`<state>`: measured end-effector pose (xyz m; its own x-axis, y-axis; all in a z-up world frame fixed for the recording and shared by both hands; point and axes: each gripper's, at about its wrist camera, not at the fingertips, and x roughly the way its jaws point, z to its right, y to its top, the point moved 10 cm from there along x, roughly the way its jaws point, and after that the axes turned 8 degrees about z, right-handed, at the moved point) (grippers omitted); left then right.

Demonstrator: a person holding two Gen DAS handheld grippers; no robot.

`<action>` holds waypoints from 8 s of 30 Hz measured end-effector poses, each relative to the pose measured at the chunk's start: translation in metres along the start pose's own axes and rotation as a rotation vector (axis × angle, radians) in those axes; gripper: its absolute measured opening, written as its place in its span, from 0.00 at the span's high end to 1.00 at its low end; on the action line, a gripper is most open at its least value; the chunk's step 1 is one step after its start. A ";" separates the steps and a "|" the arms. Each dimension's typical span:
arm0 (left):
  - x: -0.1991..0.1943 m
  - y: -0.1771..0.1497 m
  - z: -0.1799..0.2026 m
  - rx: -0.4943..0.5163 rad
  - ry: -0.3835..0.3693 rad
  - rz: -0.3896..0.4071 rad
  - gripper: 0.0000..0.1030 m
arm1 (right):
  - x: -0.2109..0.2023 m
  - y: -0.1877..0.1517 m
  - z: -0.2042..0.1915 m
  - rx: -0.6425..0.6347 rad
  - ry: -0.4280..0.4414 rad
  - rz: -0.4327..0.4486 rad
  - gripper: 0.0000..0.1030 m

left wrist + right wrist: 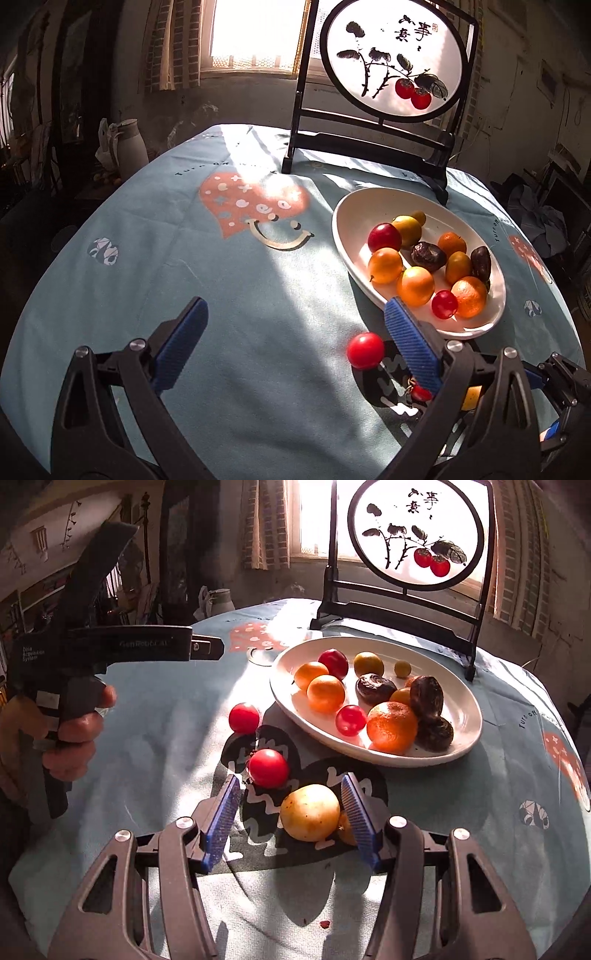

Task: Organize fruits
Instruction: 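Grasp the pale yellow fruit with the right tool, then hold the pale yellow fruit in the right tool while the left tool grasps a red tomato, then release the pale yellow fruit onto the plate with the right tool while the left tool releases the tomato there, then grasp the small olive-brown fruit with the right tool while the left tool grasps another red tomato, then carry the olive-brown fruit over the plate with the right tool while the left tool carries the tomato, then release the olive-brown fruit onto the plate with the right tool while the left tool releases the tomato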

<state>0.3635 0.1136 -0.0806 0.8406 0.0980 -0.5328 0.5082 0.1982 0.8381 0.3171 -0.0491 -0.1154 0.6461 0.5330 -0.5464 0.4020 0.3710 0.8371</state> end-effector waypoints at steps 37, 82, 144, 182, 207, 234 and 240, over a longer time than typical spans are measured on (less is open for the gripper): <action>-0.019 -0.054 0.120 0.382 -0.372 -0.073 0.49 | -0.016 0.020 0.082 0.450 0.048 0.088 0.63; -0.013 -0.076 0.115 0.371 -0.339 -0.142 0.71 | -0.009 0.013 0.042 0.347 0.140 0.056 0.63; 0.012 -0.031 0.015 0.058 -0.030 -0.113 0.03 | 0.009 -0.025 0.060 0.200 -0.103 -0.127 0.74; 0.041 -0.063 0.061 0.254 -0.137 -0.195 0.71 | 0.009 -0.022 0.060 0.220 -0.099 -0.111 0.74; 0.004 -0.010 0.091 0.200 -0.196 -0.070 0.71 | -0.009 0.044 0.049 0.281 -0.008 0.106 0.74; 0.111 0.059 0.109 0.199 -0.162 -0.080 0.46 | 0.080 0.091 0.116 0.261 -0.083 0.082 0.68; 0.057 0.076 0.099 0.205 -0.102 0.023 0.19 | 0.043 0.098 0.106 0.273 -0.082 0.111 0.48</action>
<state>0.4688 0.0380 -0.0358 0.8617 -0.0012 -0.5074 0.5073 -0.0067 0.8617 0.4529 -0.0704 -0.0546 0.7411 0.4918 -0.4570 0.4787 0.0902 0.8733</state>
